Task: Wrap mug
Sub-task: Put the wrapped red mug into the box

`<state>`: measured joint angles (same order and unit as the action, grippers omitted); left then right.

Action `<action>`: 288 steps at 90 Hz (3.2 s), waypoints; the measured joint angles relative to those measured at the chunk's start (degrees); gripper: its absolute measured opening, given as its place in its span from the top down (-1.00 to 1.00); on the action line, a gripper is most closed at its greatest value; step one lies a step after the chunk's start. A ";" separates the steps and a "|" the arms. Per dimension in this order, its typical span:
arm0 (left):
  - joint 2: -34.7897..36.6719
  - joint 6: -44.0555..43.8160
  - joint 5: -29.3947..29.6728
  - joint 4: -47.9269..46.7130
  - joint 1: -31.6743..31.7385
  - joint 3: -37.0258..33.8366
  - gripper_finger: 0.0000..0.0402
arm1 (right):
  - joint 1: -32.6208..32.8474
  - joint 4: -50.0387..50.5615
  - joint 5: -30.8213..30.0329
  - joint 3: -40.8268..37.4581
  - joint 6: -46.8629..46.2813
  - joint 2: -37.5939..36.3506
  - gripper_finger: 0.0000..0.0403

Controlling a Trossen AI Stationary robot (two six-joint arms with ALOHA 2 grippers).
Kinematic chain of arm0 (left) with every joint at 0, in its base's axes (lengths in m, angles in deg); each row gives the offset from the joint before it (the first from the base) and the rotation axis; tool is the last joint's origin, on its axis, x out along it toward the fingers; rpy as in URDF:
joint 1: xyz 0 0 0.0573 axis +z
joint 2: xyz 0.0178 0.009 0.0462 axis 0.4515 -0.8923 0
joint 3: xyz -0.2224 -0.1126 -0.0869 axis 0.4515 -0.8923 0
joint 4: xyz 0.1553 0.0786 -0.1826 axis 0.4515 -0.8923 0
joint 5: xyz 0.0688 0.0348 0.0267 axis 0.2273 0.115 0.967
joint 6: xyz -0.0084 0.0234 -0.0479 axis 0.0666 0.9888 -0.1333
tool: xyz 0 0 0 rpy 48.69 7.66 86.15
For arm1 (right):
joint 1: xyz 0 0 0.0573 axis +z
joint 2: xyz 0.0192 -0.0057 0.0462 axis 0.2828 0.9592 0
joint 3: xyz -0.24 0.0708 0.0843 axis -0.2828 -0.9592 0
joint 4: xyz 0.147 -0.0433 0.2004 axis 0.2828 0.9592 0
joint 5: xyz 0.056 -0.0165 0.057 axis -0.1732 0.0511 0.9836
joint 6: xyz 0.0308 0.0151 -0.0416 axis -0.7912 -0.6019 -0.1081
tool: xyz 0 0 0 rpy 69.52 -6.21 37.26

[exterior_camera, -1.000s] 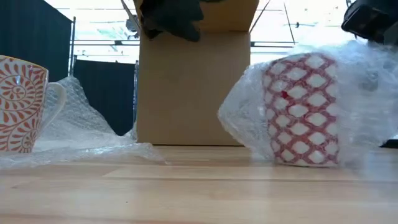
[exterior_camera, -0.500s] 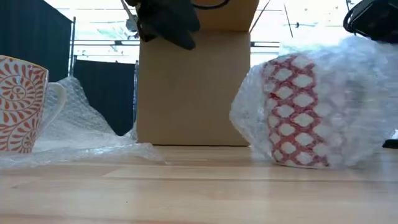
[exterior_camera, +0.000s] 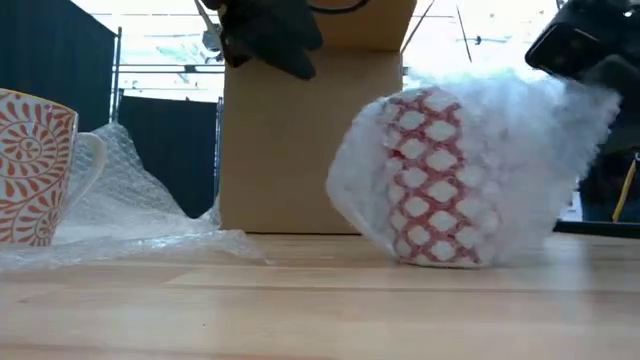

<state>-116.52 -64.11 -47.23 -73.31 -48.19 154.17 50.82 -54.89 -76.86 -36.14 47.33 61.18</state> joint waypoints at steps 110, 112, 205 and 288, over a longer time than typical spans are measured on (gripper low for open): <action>-0.72 1.03 -0.66 -2.39 -3.62 -0.12 0.15 | -0.84 25.60 6.38 18.16 -0.26 -6.05 0.95; -0.86 1.56 -0.68 -3.15 -4.03 -0.17 0.15 | -0.74 27.03 6.67 18.16 -1.44 -6.18 0.93; -14.20 -1.25 16.86 19.00 -12.72 -0.20 0.15 | -9.61 26.40 -3.15 18.10 -5.64 7.67 0.32; -15.34 3.00 16.48 20.87 -3.58 4.48 0.15 | -11.31 21.03 13.30 18.14 -8.04 16.39 0.32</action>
<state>-131.86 -61.11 -30.75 -52.44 -51.76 158.65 39.51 -33.86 -63.56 -18.00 39.29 77.57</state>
